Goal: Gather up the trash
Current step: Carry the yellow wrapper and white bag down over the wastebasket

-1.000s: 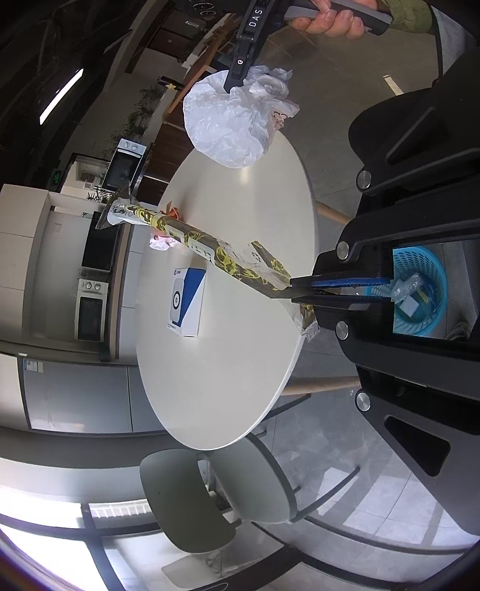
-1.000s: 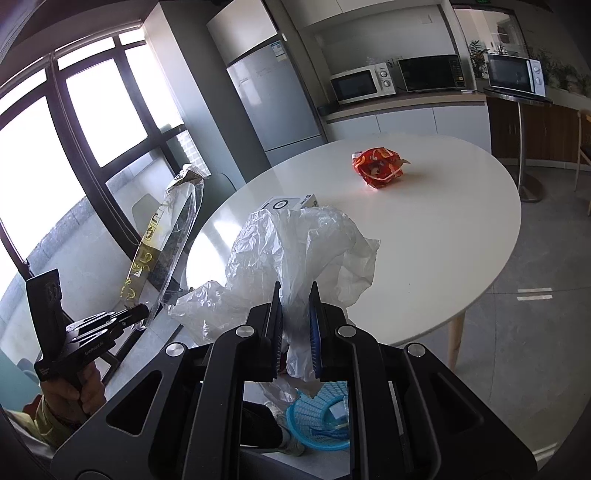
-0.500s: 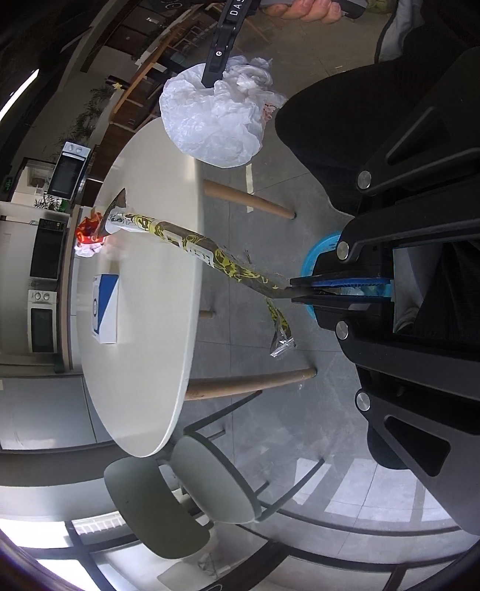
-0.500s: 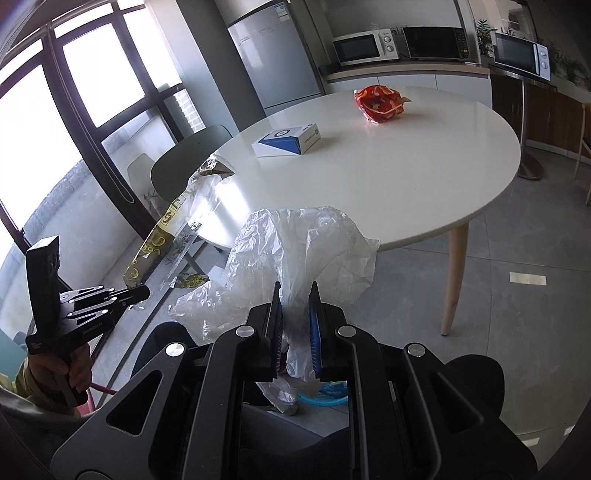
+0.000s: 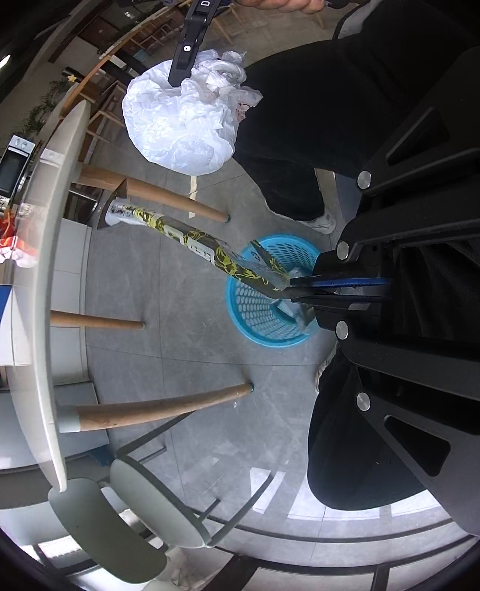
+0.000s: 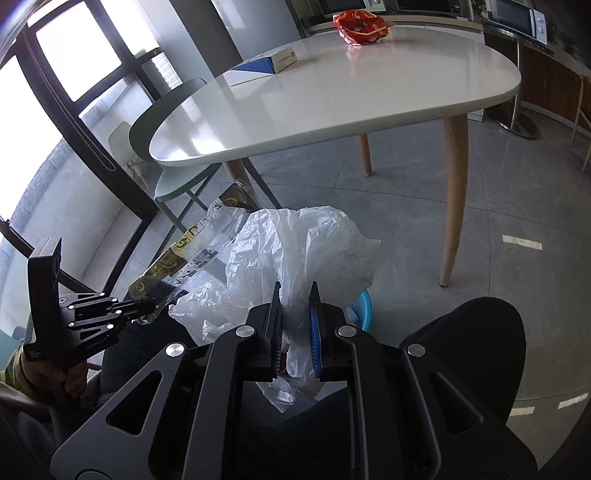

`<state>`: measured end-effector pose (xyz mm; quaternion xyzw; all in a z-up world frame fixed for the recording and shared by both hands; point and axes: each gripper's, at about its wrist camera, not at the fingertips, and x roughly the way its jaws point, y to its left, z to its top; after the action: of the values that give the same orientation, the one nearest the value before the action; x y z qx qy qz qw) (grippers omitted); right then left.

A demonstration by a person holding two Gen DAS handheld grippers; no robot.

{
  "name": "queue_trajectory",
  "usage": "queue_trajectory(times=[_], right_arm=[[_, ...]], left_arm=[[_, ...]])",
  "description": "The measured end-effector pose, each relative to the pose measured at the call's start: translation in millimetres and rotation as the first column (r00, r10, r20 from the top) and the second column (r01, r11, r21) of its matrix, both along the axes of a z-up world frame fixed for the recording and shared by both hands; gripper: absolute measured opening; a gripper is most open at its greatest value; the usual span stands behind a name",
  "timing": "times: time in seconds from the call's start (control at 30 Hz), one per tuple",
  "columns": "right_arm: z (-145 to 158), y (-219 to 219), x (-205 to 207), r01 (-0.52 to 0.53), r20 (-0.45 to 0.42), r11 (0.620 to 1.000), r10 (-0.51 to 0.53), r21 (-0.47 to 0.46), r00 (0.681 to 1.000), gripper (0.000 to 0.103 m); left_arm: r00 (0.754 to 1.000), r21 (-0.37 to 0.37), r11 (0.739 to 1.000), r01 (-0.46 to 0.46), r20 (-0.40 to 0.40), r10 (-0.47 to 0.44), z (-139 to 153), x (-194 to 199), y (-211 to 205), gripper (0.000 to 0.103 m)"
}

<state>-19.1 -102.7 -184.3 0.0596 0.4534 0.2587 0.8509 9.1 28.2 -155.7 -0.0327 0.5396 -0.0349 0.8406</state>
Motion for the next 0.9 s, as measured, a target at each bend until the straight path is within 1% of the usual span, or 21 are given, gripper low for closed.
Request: queue_trajectory(times=[0.13, 0.37, 0.67, 0.77, 0.9], right_arm=[[-22.8, 6.0, 8.2, 0.010, -0.038, 1.000, -0.011, -0.025, 0.999, 0.012], [-64.3, 23.7, 23.1, 0.022, -0.091, 0.997, -0.029, -0.076, 0.995, 0.012], [-103.6, 44.7, 52.3, 0.046, -0.145, 0.991, -0.064, -0.123, 0.987, 0.012], [-119.2, 55.0, 63.4, 0.045, -0.159, 0.988, -0.068, -0.148, 0.985, 0.012], [-142.1, 66.3, 75.8, 0.042, -0.209, 0.987, -0.074, -0.157, 0.975, 0.012]], left_arm=[[0.999, -0.002, 1.000, -0.027, -0.038, 0.027, -23.0, 12.6, 4.9, 0.003], [0.990, -0.051, 0.995, -0.090, -0.115, 0.084, -64.8, 43.2, 10.4, 0.002], [0.977, -0.077, 0.986, -0.146, -0.170, 0.132, -101.4, 73.3, 3.8, 0.002], [0.972, -0.071, 0.986, -0.151, -0.193, 0.135, -115.3, 82.5, 1.2, 0.002], [0.961, -0.071, 0.983, -0.168, -0.234, 0.148, -132.3, 92.1, 2.8, 0.002]])
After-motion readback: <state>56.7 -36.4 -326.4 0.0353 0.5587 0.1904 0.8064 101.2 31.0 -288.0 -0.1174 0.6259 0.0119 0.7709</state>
